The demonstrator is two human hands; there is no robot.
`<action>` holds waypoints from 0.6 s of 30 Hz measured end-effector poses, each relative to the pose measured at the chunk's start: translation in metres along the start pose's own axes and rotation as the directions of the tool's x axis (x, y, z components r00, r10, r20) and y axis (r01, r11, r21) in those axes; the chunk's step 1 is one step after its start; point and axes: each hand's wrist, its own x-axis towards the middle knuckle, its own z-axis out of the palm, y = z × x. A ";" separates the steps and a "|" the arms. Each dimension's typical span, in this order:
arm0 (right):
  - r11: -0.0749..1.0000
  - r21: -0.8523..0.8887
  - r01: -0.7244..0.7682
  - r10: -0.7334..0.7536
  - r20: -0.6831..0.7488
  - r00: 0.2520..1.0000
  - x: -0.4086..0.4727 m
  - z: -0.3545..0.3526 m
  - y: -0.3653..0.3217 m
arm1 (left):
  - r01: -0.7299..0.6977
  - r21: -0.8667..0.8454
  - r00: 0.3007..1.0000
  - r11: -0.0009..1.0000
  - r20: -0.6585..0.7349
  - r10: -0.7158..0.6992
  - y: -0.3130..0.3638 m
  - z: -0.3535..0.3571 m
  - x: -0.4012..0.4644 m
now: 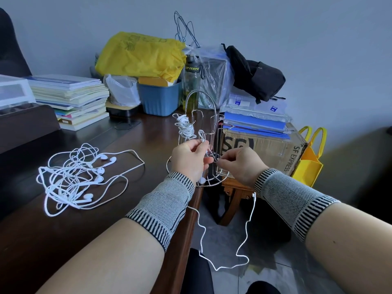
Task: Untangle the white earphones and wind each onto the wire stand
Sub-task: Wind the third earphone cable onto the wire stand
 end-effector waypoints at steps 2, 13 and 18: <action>1.000 -0.014 -0.012 0.013 0.019 1.000 0.000 0.000 0.000 | -0.020 0.048 1.000 0.999 0.004 0.020 -0.001 0.001 0.000; 0.969 -0.244 0.050 -0.091 -0.162 0.983 0.007 -0.030 -0.042 | -0.093 0.200 0.995 0.975 0.048 0.085 0.001 0.003 -0.003; 0.966 -0.257 -0.027 0.036 0.032 0.999 0.010 -0.049 -0.058 | -0.113 0.237 0.993 0.965 0.065 0.100 0.002 0.001 -0.004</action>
